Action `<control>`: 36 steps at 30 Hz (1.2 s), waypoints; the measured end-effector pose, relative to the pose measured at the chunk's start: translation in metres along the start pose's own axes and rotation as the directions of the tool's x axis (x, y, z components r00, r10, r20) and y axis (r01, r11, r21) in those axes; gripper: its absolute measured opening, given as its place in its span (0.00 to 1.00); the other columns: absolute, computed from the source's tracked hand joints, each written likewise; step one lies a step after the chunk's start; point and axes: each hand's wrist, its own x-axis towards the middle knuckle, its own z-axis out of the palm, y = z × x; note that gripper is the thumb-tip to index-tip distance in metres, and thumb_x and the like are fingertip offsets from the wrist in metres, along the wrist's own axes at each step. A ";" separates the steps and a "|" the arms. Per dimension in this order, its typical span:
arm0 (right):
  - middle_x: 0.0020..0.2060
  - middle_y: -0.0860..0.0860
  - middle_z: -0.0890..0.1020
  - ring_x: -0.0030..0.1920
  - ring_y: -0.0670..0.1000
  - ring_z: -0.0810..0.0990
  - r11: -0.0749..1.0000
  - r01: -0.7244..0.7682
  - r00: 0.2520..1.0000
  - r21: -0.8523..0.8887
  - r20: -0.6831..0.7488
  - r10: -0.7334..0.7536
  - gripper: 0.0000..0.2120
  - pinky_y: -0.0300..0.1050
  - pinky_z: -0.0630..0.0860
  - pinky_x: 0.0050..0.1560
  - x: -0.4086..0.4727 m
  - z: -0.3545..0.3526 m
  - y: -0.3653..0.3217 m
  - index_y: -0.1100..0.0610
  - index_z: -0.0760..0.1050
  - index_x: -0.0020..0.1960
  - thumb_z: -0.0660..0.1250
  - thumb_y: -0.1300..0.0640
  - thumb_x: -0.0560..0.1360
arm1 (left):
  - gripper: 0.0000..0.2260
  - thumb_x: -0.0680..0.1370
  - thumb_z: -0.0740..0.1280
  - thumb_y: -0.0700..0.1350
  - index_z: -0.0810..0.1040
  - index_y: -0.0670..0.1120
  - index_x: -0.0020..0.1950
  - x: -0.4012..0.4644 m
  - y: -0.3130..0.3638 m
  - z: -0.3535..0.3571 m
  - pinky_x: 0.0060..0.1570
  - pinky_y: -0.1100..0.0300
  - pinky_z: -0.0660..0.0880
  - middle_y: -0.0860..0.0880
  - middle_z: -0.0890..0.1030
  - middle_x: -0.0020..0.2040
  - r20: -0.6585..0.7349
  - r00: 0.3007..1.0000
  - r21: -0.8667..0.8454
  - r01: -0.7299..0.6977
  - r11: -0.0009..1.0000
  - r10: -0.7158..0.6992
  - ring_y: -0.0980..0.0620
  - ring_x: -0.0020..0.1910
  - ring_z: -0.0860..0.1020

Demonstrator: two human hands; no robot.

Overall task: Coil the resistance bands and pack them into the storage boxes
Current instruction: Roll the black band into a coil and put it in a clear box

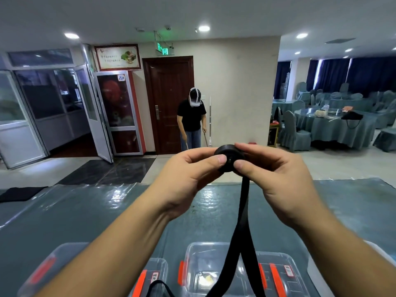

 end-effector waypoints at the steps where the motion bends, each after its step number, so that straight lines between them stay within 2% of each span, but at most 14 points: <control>1: 0.49 0.49 0.89 0.53 0.51 0.88 1.000 -0.006 1.000 -0.007 -0.004 0.006 0.18 0.48 0.83 0.59 0.000 0.000 0.000 0.52 0.85 0.56 0.76 0.58 0.66 | 0.07 0.76 0.71 0.38 0.86 0.41 0.53 0.000 0.000 0.000 0.51 0.63 0.81 0.45 0.87 0.48 0.004 1.000 0.003 0.018 1.000 -0.018 0.51 0.49 0.85; 5: 0.51 0.50 0.89 0.54 0.51 0.87 0.981 -0.028 0.982 -0.192 0.179 0.063 0.17 0.50 0.82 0.60 0.004 -0.010 -0.004 0.56 0.85 0.59 0.77 0.65 0.71 | 0.09 0.74 0.77 0.41 0.86 0.43 0.53 0.003 0.008 -0.009 0.52 0.54 0.81 0.40 0.86 0.49 0.057 0.998 0.305 0.008 0.952 -0.026 0.49 0.47 0.84; 7: 0.50 0.51 0.89 0.54 0.51 0.88 0.982 -0.031 0.974 -0.188 0.217 0.072 0.17 0.48 0.82 0.60 0.005 -0.010 -0.006 0.56 0.85 0.58 0.77 0.66 0.70 | 0.07 0.74 0.78 0.41 0.88 0.43 0.51 0.004 0.014 -0.012 0.50 0.54 0.79 0.38 0.86 0.47 0.053 0.999 0.421 -0.027 0.907 0.005 0.49 0.44 0.83; 9: 0.48 0.51 0.89 0.52 0.51 0.88 0.994 -0.017 0.988 -0.109 0.148 0.033 0.17 0.47 0.83 0.59 0.004 -0.005 -0.005 0.55 0.85 0.55 0.78 0.62 0.66 | 0.10 0.73 0.78 0.42 0.87 0.41 0.52 0.006 0.016 -0.011 0.53 0.53 0.80 0.38 0.87 0.47 0.035 0.999 0.375 -0.045 0.926 0.034 0.48 0.45 0.84; 12: 0.49 0.50 0.89 0.53 0.50 0.88 1.000 0.000 0.999 0.030 0.043 -0.001 0.18 0.45 0.82 0.59 -0.001 0.003 0.000 0.52 0.85 0.55 0.76 0.58 0.65 | 0.16 0.71 0.76 0.44 0.85 0.37 0.56 0.005 0.009 -0.005 0.53 0.56 0.82 0.38 0.86 0.51 0.018 0.998 0.164 -0.057 0.985 0.054 0.47 0.48 0.85; 15: 0.50 0.50 0.89 0.54 0.51 0.88 1.000 -0.011 1.000 0.003 0.016 0.011 0.18 0.48 0.82 0.60 -0.001 0.003 0.002 0.52 0.85 0.56 0.76 0.58 0.66 | 0.17 0.72 0.73 0.43 0.83 0.35 0.56 0.004 0.003 -0.003 0.50 0.61 0.81 0.37 0.84 0.50 0.038 0.999 0.042 -0.016 0.999 0.015 0.48 0.47 0.84; 18: 0.50 0.49 0.89 0.54 0.49 0.88 0.981 -0.050 0.986 -0.187 0.147 0.078 0.17 0.50 0.82 0.61 0.002 -0.005 -0.003 0.55 0.84 0.59 0.77 0.66 0.71 | 0.13 0.73 0.78 0.41 0.85 0.39 0.56 0.003 0.007 -0.012 0.50 0.60 0.81 0.33 0.83 0.50 0.087 0.996 0.293 -0.005 0.956 -0.022 0.48 0.47 0.84; 20: 0.49 0.49 0.89 0.53 0.48 0.88 0.961 -0.063 0.968 -0.268 0.219 0.124 0.16 0.48 0.82 0.60 0.004 -0.007 -0.006 0.54 0.84 0.57 0.77 0.66 0.72 | 0.09 0.74 0.78 0.39 0.87 0.42 0.53 0.003 0.012 -0.016 0.44 0.64 0.78 0.38 0.86 0.46 0.113 0.993 0.481 -0.044 0.875 -0.013 0.54 0.43 0.83; 22: 0.48 0.50 0.89 0.52 0.49 0.88 0.970 -0.062 0.977 -0.235 0.186 0.107 0.15 0.48 0.82 0.60 0.006 -0.006 -0.005 0.54 0.84 0.55 0.78 0.66 0.71 | 0.09 0.73 0.77 0.39 0.87 0.41 0.52 0.003 0.013 -0.016 0.44 0.63 0.78 0.42 0.87 0.44 0.073 0.997 0.447 -0.050 0.893 0.019 0.53 0.41 0.84; 25: 0.49 0.50 0.89 0.53 0.50 0.88 0.994 -0.031 0.997 -0.109 0.062 0.038 0.17 0.48 0.82 0.60 0.003 0.002 0.003 0.53 0.84 0.56 0.78 0.63 0.69 | 0.16 0.70 0.76 0.42 0.84 0.37 0.55 0.003 0.006 -0.011 0.54 0.56 0.82 0.38 0.86 0.49 0.011 1.000 0.170 -0.018 0.985 0.016 0.44 0.47 0.86; 28: 0.51 0.50 0.89 0.54 0.51 0.87 0.998 -0.014 1.000 -0.053 0.015 0.015 0.19 0.48 0.82 0.60 0.002 0.003 0.010 0.55 0.84 0.59 0.77 0.60 0.68 | 0.11 0.70 0.75 0.42 0.85 0.41 0.52 0.001 0.002 -0.008 0.54 0.58 0.83 0.41 0.86 0.47 -0.002 1.000 0.071 0.022 0.997 -0.022 0.47 0.46 0.85; 31: 0.51 0.51 0.89 0.54 0.52 0.88 0.990 -0.038 0.986 -0.139 0.157 0.060 0.17 0.52 0.82 0.61 0.005 -0.003 0.006 0.56 0.84 0.59 0.76 0.67 0.72 | 0.09 0.74 0.77 0.40 0.85 0.42 0.54 0.001 0.007 -0.013 0.50 0.60 0.81 0.40 0.86 0.48 0.064 0.997 0.300 0.023 0.954 -0.045 0.50 0.47 0.84; 33: 0.49 0.52 0.89 0.53 0.53 0.88 0.979 -0.054 0.961 -0.194 0.256 0.104 0.16 0.52 0.82 0.60 0.007 -0.006 0.002 0.55 0.84 0.57 0.75 0.68 0.73 | 0.06 0.75 0.77 0.40 0.87 0.45 0.51 0.002 0.012 -0.017 0.42 0.64 0.77 0.44 0.86 0.43 0.108 0.994 0.471 -0.026 0.882 -0.029 0.56 0.41 0.82; 36: 0.46 0.55 0.89 0.50 0.55 0.88 0.993 -0.053 0.982 -0.109 0.175 0.071 0.15 0.51 0.83 0.58 0.007 -0.004 0.000 0.55 0.83 0.54 0.78 0.64 0.69 | 0.07 0.73 0.76 0.42 0.88 0.45 0.51 0.003 0.015 -0.013 0.45 0.62 0.78 0.44 0.87 0.44 0.074 0.997 0.394 -0.057 0.917 0.030 0.53 0.42 0.83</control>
